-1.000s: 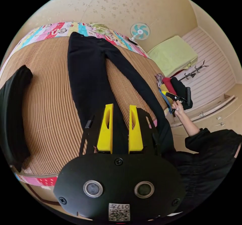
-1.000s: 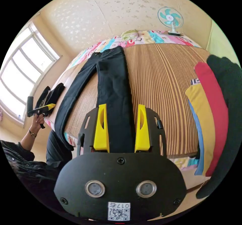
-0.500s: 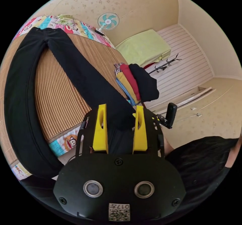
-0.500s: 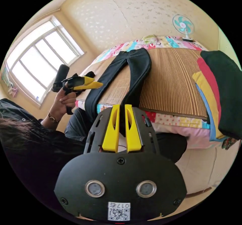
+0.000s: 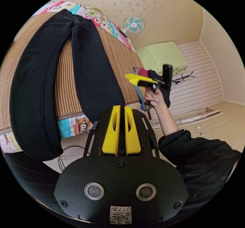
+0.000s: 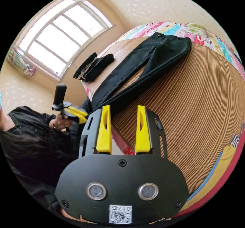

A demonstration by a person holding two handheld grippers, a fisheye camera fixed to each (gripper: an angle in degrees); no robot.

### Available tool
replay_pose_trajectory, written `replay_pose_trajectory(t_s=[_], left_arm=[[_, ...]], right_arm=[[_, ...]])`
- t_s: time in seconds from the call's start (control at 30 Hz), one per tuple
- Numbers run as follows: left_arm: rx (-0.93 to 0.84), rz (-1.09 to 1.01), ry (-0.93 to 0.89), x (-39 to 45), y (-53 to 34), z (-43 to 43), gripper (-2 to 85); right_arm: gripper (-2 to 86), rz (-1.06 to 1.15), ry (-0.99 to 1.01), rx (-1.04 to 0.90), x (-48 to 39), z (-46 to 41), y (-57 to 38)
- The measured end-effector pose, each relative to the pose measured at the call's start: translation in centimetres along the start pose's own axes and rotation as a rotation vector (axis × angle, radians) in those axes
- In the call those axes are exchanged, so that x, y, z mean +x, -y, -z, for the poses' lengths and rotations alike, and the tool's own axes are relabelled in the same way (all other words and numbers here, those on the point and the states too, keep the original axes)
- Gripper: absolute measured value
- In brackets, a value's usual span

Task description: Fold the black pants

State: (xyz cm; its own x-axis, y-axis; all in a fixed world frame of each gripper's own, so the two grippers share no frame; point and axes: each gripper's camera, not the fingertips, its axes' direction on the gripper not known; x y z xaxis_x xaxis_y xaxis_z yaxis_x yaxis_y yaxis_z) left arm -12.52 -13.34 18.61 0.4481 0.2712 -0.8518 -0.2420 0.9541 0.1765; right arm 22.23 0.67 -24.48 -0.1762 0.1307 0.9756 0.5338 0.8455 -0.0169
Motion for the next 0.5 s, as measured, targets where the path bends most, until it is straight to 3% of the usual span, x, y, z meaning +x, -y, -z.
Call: replay_pose_trajectory(t_s=[0.13,0.27,0.4,0.5], left_arm=[[0.06,0.027,-0.063,-0.3,0.3,3.7,3.7],[0.094,0.012,-0.191,-1.4,0.7,7.8,3.5],[0.163,0.048,-0.27,-4.7,-1.0,14.4,3.0],[0.208,0.09,-0.229,-6.0,-3.8,18.8,2.6]], right_arm=[[18.1,-0.348,0.134,0.189,13.2,-1.8,13.4],[14.8,-0.628,-0.013,0.264,19.7,-5.5,20.8],[2.9,-0.602,-0.217,0.408,15.7,-4.6,28.0],[1.2,-0.337,-0.379,0.491,5.7,-4.8,36.4]])
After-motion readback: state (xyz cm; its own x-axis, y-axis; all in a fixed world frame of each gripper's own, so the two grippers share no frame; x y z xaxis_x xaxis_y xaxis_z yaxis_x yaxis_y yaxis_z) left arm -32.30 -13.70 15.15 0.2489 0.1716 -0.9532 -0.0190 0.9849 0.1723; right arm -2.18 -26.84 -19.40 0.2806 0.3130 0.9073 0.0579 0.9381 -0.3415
